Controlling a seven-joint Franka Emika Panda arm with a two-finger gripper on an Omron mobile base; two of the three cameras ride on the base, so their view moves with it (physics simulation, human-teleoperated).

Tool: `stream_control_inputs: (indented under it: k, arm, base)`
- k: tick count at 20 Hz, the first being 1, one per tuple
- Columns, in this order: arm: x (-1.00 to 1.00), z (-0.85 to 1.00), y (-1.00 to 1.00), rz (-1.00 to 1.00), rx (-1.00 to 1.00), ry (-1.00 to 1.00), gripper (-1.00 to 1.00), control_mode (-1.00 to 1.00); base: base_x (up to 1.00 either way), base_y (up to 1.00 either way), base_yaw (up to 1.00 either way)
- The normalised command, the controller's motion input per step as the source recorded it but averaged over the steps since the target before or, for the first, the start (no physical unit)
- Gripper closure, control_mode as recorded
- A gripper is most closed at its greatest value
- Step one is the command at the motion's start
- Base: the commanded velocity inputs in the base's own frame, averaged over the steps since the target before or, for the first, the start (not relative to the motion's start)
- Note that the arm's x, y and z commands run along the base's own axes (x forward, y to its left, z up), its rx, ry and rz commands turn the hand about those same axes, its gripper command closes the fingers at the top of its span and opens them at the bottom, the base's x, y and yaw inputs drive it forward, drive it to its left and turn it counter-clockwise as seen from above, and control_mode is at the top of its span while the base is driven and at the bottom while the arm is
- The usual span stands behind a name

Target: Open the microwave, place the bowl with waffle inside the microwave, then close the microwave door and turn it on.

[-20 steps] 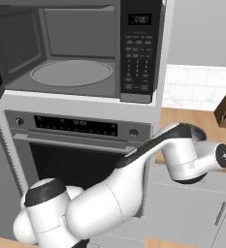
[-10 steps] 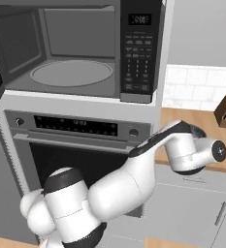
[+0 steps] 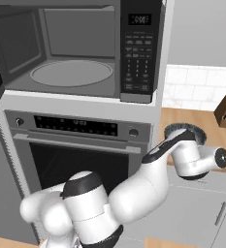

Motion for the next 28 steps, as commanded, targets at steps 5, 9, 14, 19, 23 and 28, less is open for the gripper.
stream_control_inputs:
  k: [5, 9, 14, 19, 23, 28]
  arm:
    - [0.35, -0.10, -0.04, -0.04, 0.00, 0.03, -1.00, -1.00]
    - [0.41, 0.00, 0.00, -0.05, 0.00, 0.05, -1.00, -1.00]
    - [0.27, -0.14, 0.00, -0.06, 0.00, 0.06, -1.00, -1.00]
    - [0.23, -0.21, 0.00, -0.06, 0.00, 0.08, -1.00, -1.00]
    - [0.12, -0.03, -0.08, -0.04, 0.00, 0.02, -1.00, -1.00]
    - [0.23, -0.02, -0.21, -0.06, 0.00, 0.03, -1.00, -1.00]
  base:
    - [0.00, 0.00, 0.00]
    - [0.00, 0.00, 0.00]
    - [0.00, 0.00, 0.00]
    - [0.00, 0.00, 0.00]
    - [0.00, 0.00, 0.00]
    - [0.00, 0.00, 0.00]
